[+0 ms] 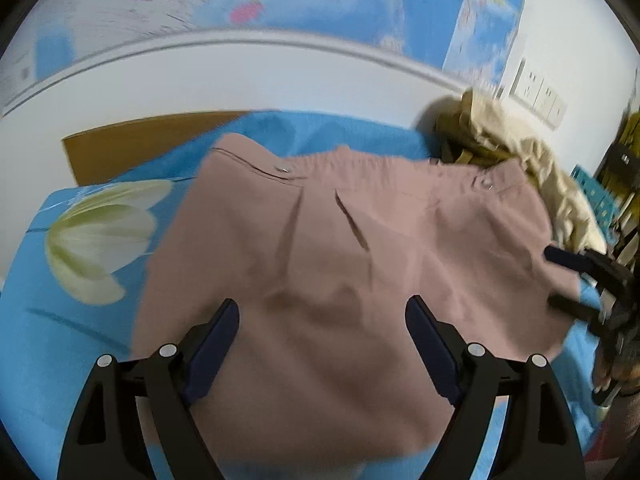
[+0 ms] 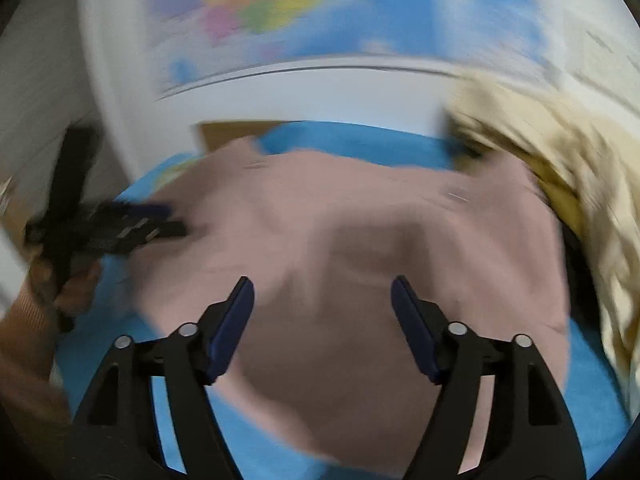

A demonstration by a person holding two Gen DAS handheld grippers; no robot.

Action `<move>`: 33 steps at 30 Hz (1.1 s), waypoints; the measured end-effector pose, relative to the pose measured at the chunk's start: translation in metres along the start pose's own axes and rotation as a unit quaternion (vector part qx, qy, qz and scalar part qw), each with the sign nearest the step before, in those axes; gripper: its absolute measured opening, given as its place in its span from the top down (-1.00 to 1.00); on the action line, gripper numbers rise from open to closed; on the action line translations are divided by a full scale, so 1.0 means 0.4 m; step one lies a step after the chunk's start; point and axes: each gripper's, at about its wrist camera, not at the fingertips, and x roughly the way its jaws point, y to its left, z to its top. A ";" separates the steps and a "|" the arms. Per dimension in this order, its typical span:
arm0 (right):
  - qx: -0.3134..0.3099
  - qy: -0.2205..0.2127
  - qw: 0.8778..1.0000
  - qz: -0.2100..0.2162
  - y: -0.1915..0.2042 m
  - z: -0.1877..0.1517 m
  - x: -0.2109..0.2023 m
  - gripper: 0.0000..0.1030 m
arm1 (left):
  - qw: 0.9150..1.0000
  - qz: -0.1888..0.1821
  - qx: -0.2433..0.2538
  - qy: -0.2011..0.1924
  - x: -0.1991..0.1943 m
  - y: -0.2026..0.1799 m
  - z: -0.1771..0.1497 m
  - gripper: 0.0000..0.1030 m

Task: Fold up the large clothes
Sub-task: 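Grasp the trouser leg with the right tool and fold it over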

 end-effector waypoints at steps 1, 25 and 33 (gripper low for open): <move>-0.020 0.004 1.000 0.008 0.029 -0.001 0.009 -0.47 | 1.000 -0.002 -0.003 -0.005 -0.019 0.007 -0.008 -0.59; -0.099 0.028 0.995 0.010 0.137 0.012 0.116 0.43 | 0.965 -0.190 -0.181 -0.004 -0.026 0.097 -0.120 -0.86; -0.046 0.030 0.998 0.034 0.112 0.007 0.123 0.36 | 0.947 -0.213 -0.239 0.028 0.064 0.120 -0.036 -0.86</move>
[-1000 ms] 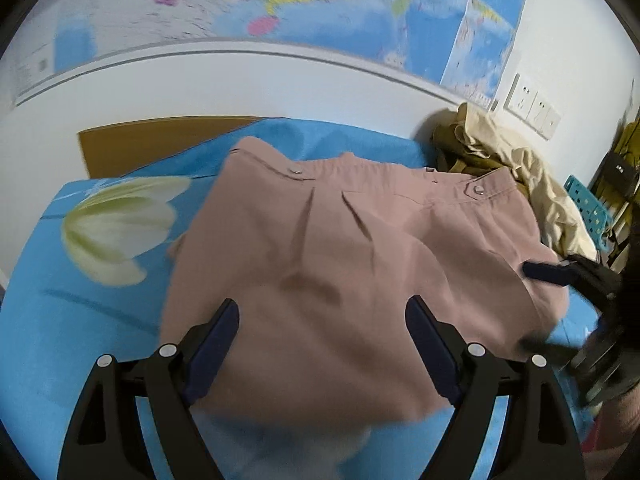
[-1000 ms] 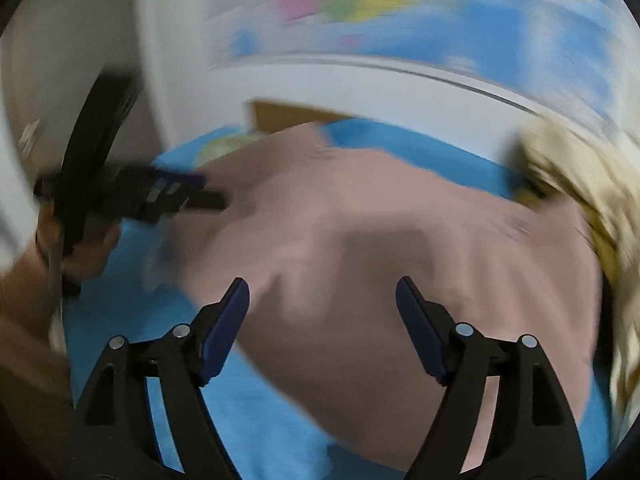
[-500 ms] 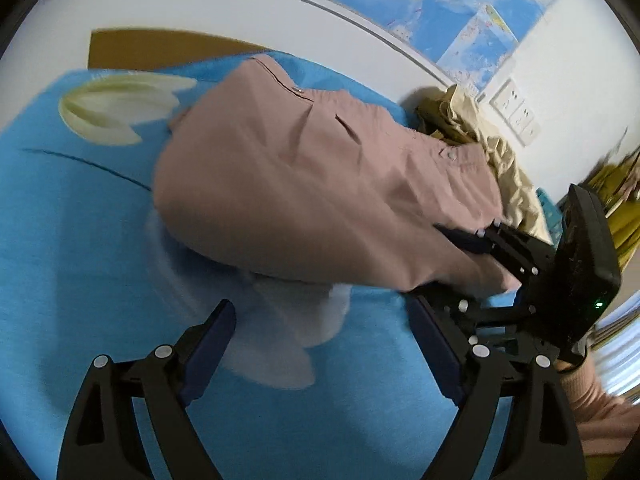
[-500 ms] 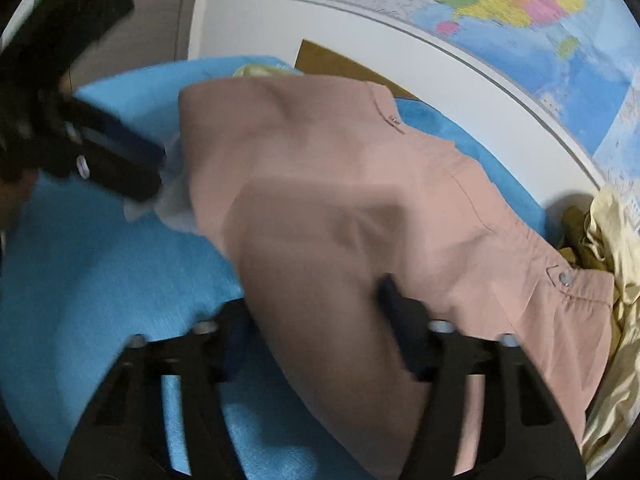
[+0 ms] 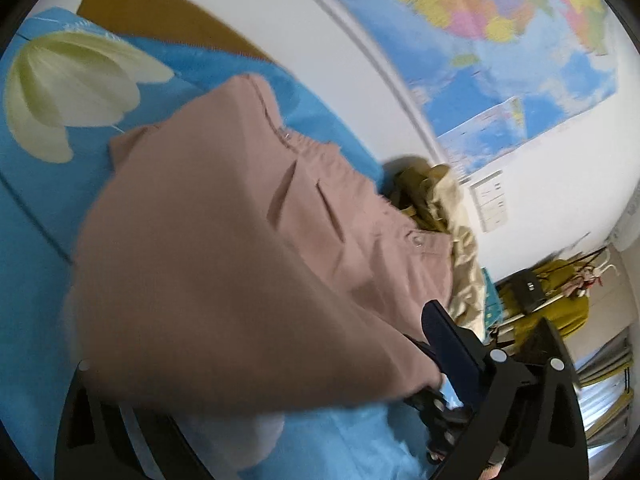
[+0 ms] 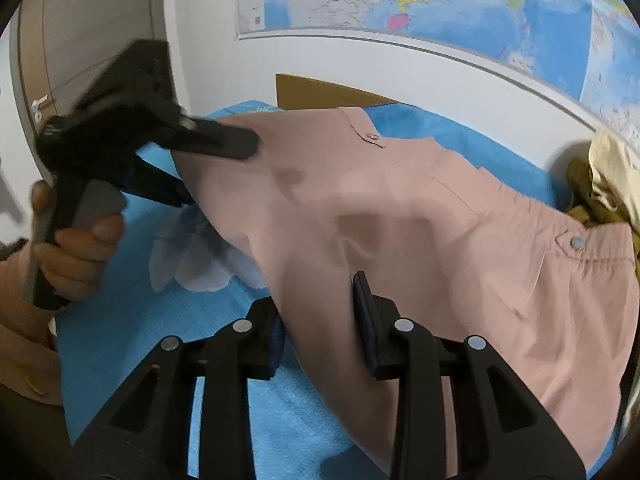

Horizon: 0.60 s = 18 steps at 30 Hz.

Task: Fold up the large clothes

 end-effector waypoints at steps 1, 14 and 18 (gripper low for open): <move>0.007 0.000 1.000 0.003 0.001 -0.007 -0.007 0.30 | 1.000 0.007 -0.004 0.007 0.021 0.000 0.008 -0.86; 0.306 -0.046 0.935 0.171 -0.207 -0.242 -0.244 -0.33 | 0.989 0.133 0.058 0.016 0.084 -0.037 0.043 0.01; 0.394 -0.040 0.907 0.142 -0.259 -0.382 -0.295 -0.37 | 0.986 0.148 0.074 0.017 0.086 -0.042 0.042 0.04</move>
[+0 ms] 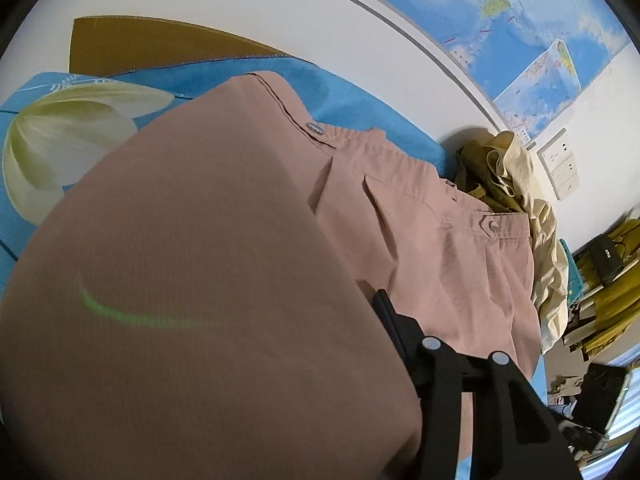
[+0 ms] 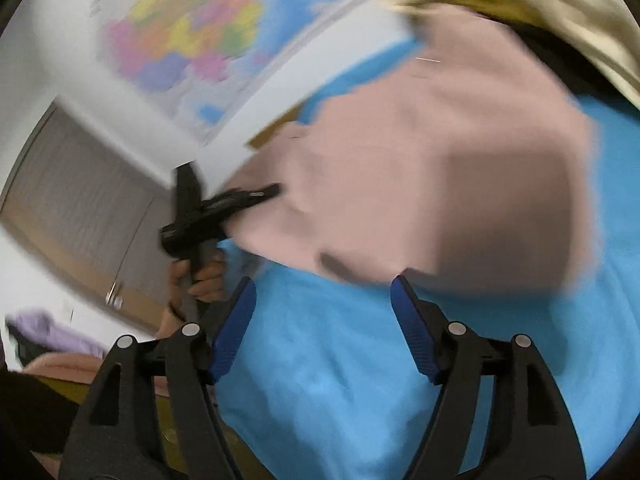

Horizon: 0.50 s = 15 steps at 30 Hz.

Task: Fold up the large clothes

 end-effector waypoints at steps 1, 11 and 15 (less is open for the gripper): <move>0.031 -0.004 1.000 0.002 -0.030 -0.011 -0.011 -0.37 | 1.000 0.002 0.003 0.001 0.001 -0.001 0.001 0.03; 0.092 -0.108 0.985 -0.099 -0.079 0.018 0.003 -0.37 | 1.000 0.007 0.011 0.005 -0.007 0.005 -0.002 0.03; 0.096 -0.146 0.976 -0.128 -0.071 0.061 0.052 -0.58 | 1.000 0.007 0.014 0.005 -0.005 0.002 -0.003 0.00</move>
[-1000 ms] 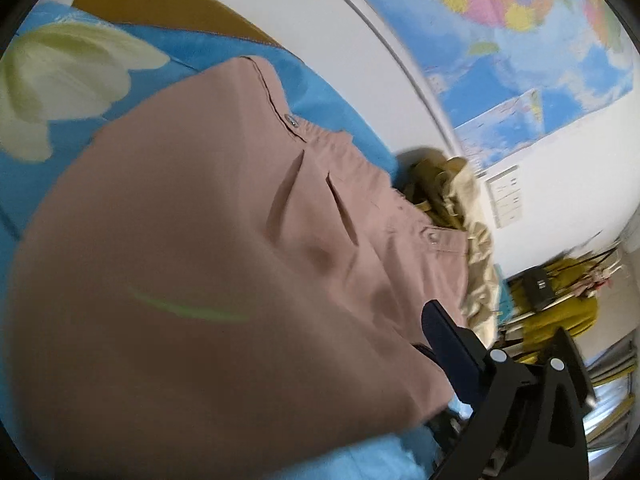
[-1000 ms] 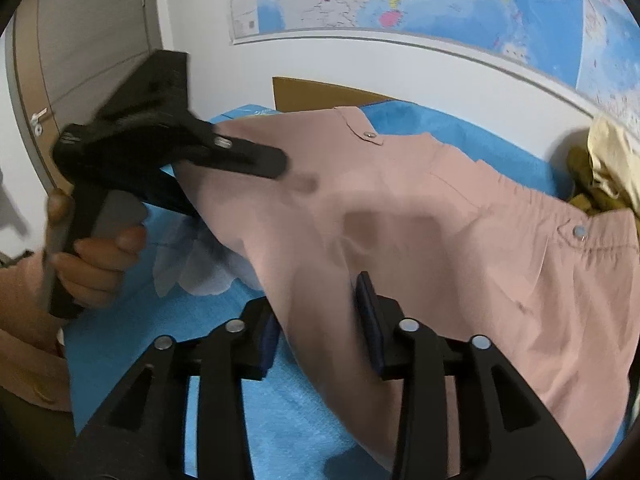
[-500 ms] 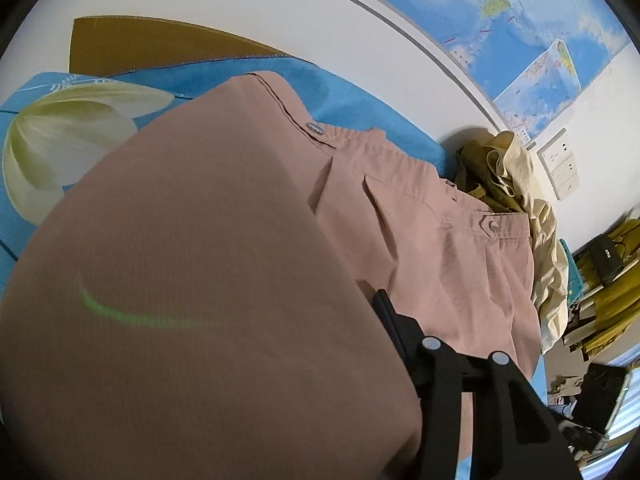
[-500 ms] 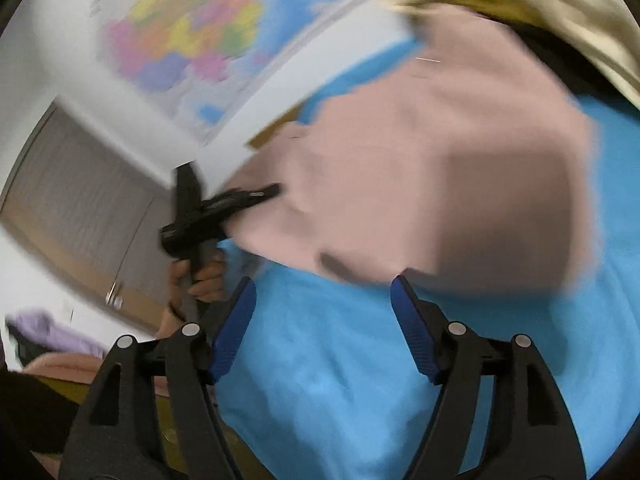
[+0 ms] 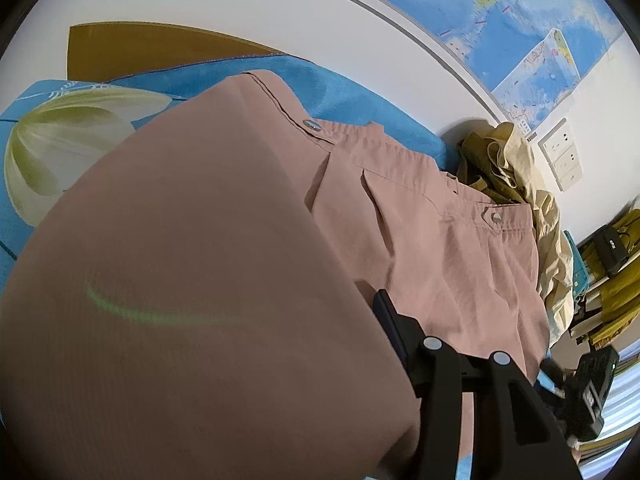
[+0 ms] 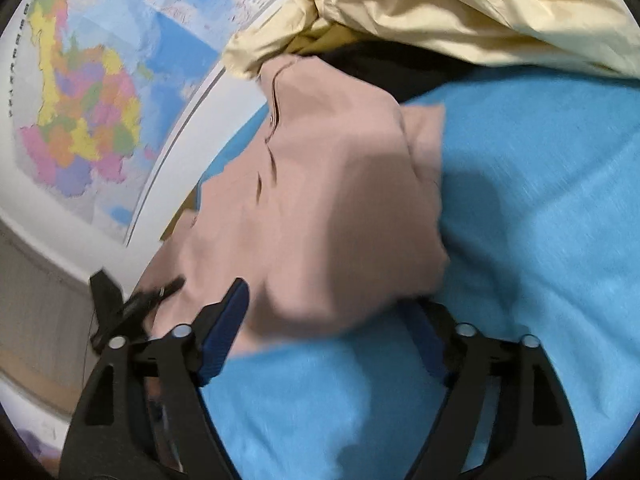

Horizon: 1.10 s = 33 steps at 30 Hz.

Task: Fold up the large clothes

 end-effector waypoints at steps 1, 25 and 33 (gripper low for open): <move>-0.004 -0.003 1.000 0.001 0.009 0.004 0.012 -0.61 | 1.000 -0.001 0.000 0.000 0.000 0.000 0.000 -0.01; -0.037 0.004 0.999 0.018 0.022 0.077 0.133 -0.07 | 0.996 0.087 0.027 -0.010 0.025 -0.046 0.034 -0.15; -0.031 0.008 0.999 0.029 0.013 0.087 0.140 0.01 | 0.994 0.098 0.042 -0.021 0.024 -0.051 0.033 0.13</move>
